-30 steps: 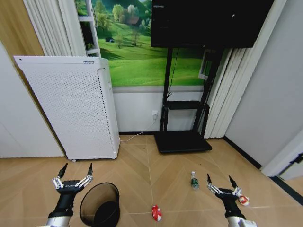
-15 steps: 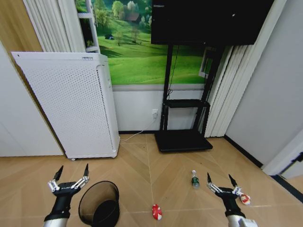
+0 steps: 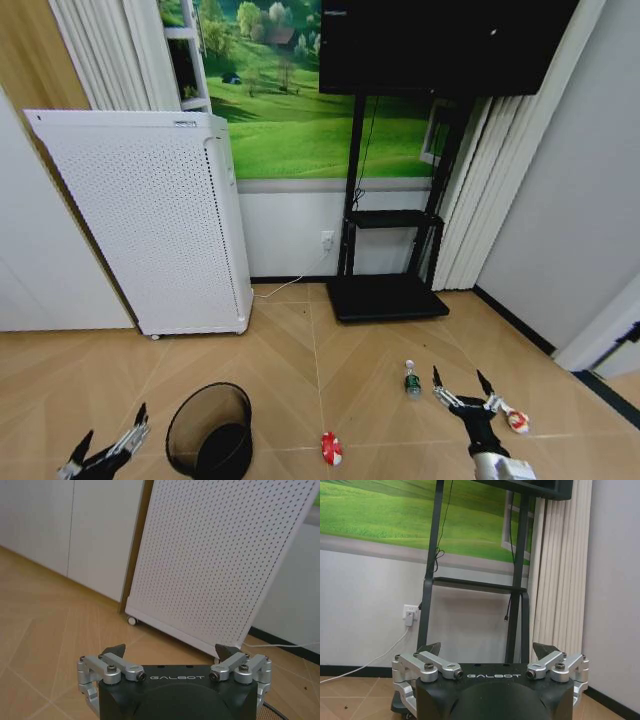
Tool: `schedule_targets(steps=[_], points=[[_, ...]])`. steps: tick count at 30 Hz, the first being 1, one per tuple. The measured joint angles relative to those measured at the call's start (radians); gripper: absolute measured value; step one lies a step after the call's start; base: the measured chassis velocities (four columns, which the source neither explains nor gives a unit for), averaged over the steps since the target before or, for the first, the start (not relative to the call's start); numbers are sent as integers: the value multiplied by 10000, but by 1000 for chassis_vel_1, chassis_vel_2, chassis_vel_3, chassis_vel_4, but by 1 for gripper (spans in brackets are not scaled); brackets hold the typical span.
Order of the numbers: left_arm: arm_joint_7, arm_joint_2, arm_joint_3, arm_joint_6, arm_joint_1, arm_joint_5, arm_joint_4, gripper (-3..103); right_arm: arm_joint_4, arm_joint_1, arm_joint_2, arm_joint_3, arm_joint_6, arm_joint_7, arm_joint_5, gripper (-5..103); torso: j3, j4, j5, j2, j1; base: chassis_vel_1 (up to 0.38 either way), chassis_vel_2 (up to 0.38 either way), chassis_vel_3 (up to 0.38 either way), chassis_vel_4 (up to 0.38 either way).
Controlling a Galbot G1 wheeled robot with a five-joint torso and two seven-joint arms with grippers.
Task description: Pick up the trash bin and place the garbage on the floor into it.
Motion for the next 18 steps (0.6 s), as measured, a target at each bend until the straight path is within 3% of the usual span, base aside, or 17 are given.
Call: schedule_targets(steps=[3, 10, 17, 18], points=[[0, 18, 126, 644, -396, -589, 394, 98, -1, 41, 9, -71, 8, 0, -6, 100, 11, 3, 1, 15, 3, 0, 0, 0, 0], [-38, 56, 386, 1114, -661, -686, 892, 98, -52, 13, -110, 61, 66, -3, 120, 100, 23, 4, 2, 30, 5, 0, 0, 0, 0], [-598, -1, 463, 1591, -1001, -1174, 1145, 95, -105, 25, -228, 160, 87, -3, 222, 100, 33, 4, 3, 41, 6, 0, 0, 0, 0], [-688, -12, 495, 1686, -1061, -1249, 1148, 90, -91, 25, -217, 135, 87, -3, 221, 100, 35, 5, 3, 43, 6, 0, 0, 0, 0]])
